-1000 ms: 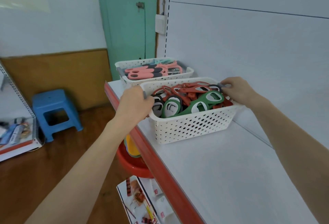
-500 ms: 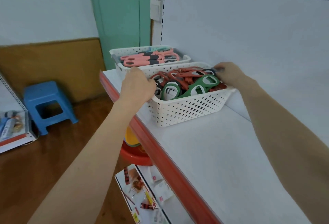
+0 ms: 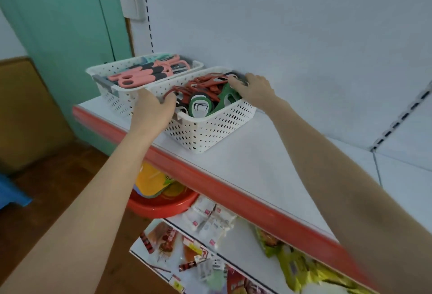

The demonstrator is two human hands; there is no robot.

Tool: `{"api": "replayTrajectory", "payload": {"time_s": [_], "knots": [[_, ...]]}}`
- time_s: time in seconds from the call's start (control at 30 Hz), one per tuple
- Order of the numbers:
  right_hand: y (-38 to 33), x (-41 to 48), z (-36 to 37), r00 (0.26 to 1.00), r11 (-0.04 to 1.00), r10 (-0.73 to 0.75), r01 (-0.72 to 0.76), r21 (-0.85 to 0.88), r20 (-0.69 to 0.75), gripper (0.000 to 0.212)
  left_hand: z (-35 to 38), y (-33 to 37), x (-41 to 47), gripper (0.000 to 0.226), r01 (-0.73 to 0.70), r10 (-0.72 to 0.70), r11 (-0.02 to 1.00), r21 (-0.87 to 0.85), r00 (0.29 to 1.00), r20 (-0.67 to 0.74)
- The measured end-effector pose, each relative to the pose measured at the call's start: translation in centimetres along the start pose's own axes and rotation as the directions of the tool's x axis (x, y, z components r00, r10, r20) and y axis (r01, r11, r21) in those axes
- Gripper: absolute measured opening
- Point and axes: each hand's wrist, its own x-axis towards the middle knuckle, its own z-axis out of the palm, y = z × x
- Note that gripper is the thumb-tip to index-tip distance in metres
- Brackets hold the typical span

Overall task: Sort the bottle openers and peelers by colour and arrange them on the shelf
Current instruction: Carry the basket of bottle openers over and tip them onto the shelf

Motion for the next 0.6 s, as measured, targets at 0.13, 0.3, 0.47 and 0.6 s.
{"api": "replayTrajectory", "payload": {"time_s": [0.13,0.3,0.47,0.6], "knots": [[-0.6,-1.3,0.4,1.0,0.999,0.027,-0.027,-0.04,-0.005,0.081,0.1,-0.1,-0.4,0.031,0.019,-0.024,0.938,-0.345,1.0,-0.01],[-0.7,-1.8,0.3,0.999,0.999,0.034,-0.034,-0.017,0.0,0.086,0.6,0.9,-1.4,0.027,0.085,-0.126,0.832,-0.548,0.991,-0.037],[0.9,-2.2,0.5,0.998,1.0,-0.006,0.008,0.028,-0.064,0.069,1.0,1.1,-1.8,0.027,-0.015,-0.03,0.861,-0.508,0.996,-0.081],[2.3,-3.1,0.6,0.997,0.996,0.01,-0.003,0.092,-0.076,0.07,1.2,1.5,-2.7,0.031,-0.164,0.11,0.881,-0.444,0.983,-0.146]]}}
